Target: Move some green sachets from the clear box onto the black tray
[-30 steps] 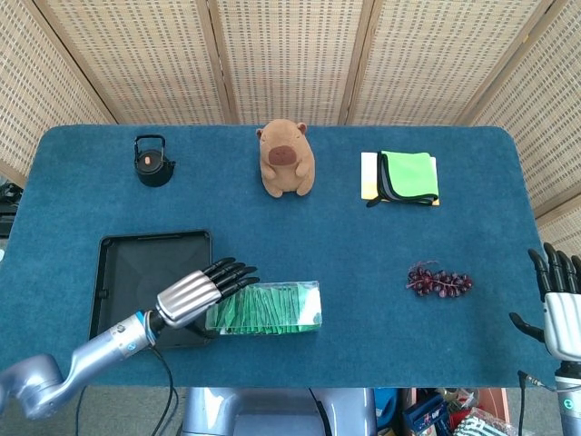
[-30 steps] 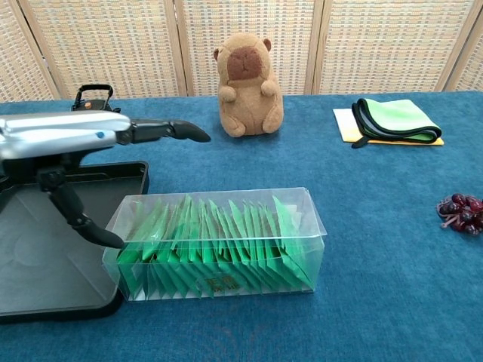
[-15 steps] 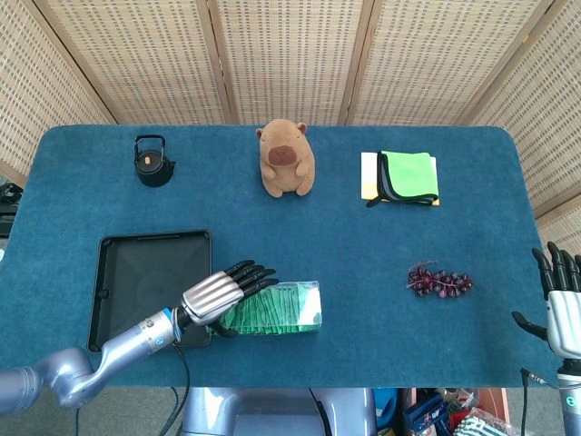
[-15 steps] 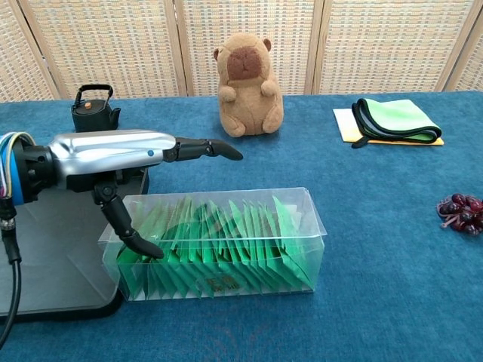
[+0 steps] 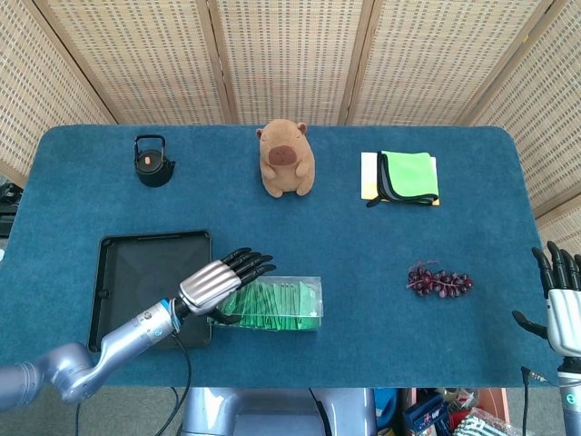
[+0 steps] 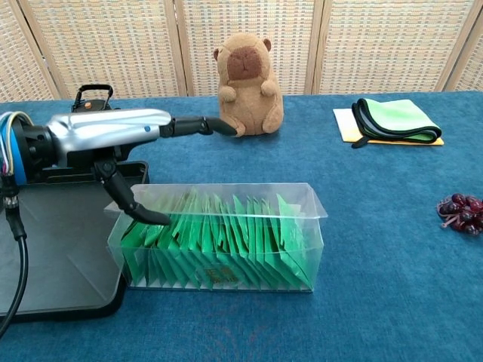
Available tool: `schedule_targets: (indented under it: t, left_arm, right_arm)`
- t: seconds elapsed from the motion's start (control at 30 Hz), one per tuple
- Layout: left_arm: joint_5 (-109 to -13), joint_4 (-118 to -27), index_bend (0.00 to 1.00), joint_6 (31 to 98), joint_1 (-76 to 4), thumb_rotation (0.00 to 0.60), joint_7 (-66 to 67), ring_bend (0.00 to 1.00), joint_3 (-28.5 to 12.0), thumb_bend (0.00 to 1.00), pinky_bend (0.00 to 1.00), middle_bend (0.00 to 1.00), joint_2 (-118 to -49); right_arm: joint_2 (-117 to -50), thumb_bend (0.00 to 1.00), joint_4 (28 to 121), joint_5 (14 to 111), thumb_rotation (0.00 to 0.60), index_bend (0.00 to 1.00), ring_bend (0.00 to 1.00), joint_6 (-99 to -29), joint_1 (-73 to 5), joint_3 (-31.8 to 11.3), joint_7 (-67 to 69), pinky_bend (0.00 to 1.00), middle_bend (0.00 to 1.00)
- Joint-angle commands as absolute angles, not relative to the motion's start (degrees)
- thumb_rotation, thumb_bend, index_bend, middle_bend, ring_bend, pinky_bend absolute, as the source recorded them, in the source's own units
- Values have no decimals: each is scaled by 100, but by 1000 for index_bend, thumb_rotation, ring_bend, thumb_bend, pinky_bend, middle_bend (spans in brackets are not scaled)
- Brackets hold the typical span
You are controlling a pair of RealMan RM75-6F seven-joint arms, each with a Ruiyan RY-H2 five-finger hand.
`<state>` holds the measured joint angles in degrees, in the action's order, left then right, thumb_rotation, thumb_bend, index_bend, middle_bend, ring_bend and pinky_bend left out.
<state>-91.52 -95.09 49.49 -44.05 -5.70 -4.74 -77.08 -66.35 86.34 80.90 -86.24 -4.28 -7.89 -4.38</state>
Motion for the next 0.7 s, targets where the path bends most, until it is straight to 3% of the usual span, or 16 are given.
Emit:
schedule_targets:
  t: [0.03, 0.27, 0.53, 0.7]
  left_arm:
    - [-9087, -9516, 10, 5039, -4415, 600, -619, 0, -540, 242, 0, 0, -7653]
    - [-8828, -9496, 21, 5188, -4462, 600, -742, 0, -793, 242, 0, 0, -7523]
    - [-7948, -9096, 45, 4821, -4740, 600, -1002, 0, -1252, 246, 0, 0, -7611]
    - [-7637, -8938, 75, 4633, -4812, 600, -1095, 0, -1322, 249, 0, 0, -7585]
  right_arm:
    - [-6634, 0, 8634, 8086, 600, 0, 0, -8617, -430, -787, -437, 0, 0]
    - [-6643, 0, 8630, 8066, 600, 0, 0, -8587, -441, -782, -455, 0, 0]
    - [-6661, 0, 8633, 8034, 600, 0, 0, -8528, -466, -776, -498, 0, 0]
    - [-6661, 0, 8625, 8011, 600, 0, 0, -8518, -467, -780, -503, 0, 0]
